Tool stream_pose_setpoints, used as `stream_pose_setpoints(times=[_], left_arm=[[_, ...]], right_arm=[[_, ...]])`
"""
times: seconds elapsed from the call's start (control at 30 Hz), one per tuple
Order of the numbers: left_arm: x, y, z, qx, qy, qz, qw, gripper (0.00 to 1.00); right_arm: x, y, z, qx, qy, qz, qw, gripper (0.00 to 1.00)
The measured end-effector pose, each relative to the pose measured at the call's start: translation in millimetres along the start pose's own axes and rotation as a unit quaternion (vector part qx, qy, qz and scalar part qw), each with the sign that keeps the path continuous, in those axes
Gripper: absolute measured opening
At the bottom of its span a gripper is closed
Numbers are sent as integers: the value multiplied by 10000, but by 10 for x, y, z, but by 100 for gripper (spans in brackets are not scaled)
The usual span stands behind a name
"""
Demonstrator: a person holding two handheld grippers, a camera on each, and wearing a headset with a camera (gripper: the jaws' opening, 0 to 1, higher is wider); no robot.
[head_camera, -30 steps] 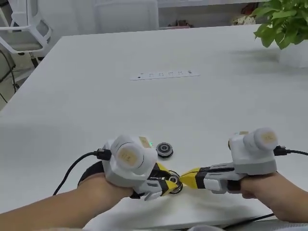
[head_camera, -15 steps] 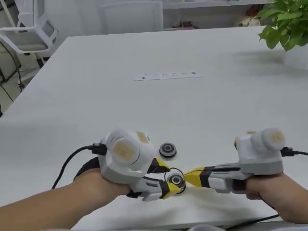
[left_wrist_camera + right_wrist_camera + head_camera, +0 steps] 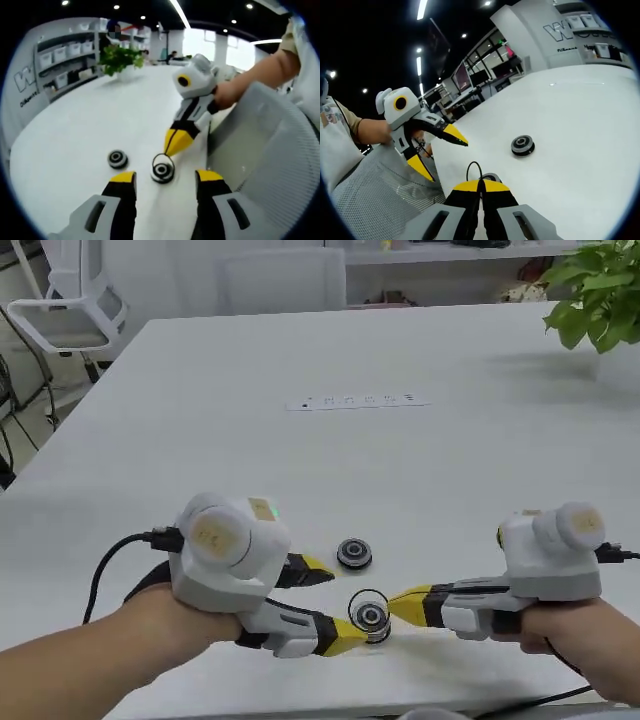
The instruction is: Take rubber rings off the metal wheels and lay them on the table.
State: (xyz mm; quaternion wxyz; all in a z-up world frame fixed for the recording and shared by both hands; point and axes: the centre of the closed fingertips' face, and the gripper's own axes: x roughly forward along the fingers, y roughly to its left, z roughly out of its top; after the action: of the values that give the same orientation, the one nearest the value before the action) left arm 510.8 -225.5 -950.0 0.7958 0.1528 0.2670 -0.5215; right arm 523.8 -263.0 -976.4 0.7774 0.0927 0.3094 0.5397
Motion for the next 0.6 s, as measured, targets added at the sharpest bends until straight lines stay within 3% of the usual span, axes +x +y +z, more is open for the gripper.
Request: stream_pose_setpoints(times=[0.27,0.6], left_arm=[[-189,23,17,-66,-123,102,9999,53],[-359,84,16,-191,-235,269,9992,60]], right_arm=[[-3,108,110,-89,45,27,9999,0],[68,95,316,-309,124,85,9994,0]])
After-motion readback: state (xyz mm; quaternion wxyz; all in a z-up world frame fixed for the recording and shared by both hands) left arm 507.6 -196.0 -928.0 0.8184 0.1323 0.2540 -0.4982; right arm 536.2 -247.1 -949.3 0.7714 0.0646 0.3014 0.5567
